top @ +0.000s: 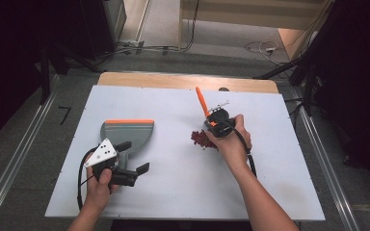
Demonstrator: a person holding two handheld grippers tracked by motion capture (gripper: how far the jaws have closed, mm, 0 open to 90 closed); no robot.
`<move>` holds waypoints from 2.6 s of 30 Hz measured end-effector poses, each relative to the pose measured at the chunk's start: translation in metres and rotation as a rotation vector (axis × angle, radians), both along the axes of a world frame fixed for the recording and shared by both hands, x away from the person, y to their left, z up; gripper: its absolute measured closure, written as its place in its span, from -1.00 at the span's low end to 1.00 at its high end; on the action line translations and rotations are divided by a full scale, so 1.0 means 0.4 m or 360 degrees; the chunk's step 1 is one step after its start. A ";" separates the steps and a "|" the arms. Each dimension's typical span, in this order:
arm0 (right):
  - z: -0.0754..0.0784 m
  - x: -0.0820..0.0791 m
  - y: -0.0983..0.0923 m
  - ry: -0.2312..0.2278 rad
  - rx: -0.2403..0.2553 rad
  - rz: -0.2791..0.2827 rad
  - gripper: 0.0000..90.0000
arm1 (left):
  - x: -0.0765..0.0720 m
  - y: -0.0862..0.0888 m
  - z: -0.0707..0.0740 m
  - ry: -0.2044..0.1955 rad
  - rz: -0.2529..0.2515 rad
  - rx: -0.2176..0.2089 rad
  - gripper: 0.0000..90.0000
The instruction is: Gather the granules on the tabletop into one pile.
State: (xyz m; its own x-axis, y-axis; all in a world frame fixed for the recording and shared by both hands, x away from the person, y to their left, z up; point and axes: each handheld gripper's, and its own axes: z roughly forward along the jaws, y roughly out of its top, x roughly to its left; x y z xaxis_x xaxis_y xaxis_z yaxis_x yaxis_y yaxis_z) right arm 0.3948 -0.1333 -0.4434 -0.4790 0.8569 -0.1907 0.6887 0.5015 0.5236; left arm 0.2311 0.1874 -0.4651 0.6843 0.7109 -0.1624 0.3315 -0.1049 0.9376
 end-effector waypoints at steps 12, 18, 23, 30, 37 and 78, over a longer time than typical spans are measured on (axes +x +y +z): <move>0.002 -0.005 0.039 0.0015 -0.0006 0.0093 0.54 | 0.001 0.001 -0.001 0.0001 0.0000 -0.0001 -1.00; 0.007 -0.006 0.039 0.0014 -0.0028 0.0168 0.53 | 0.000 0.001 -0.001 0.0005 0.0004 -0.0003 -1.00; 0.029 -0.011 0.012 -0.0013 -0.0001 0.0331 0.53 | 0.000 0.002 -0.001 0.0006 0.0004 0.0001 -1.00; 0.085 -0.037 -0.042 0.0001 -0.0053 0.0780 0.53 | 0.000 0.002 -0.001 0.0005 0.0005 -0.0001 -1.00; 0.092 -0.088 -0.091 0.0080 -0.0004 0.1187 0.53 | 0.000 -0.001 0.000 0.0002 0.0006 -0.0002 -1.00; 0.004 0.029 -0.087 0.0144 0.0132 0.1433 0.53 | 0.001 -0.001 -0.002 0.0010 0.0004 0.0013 -1.00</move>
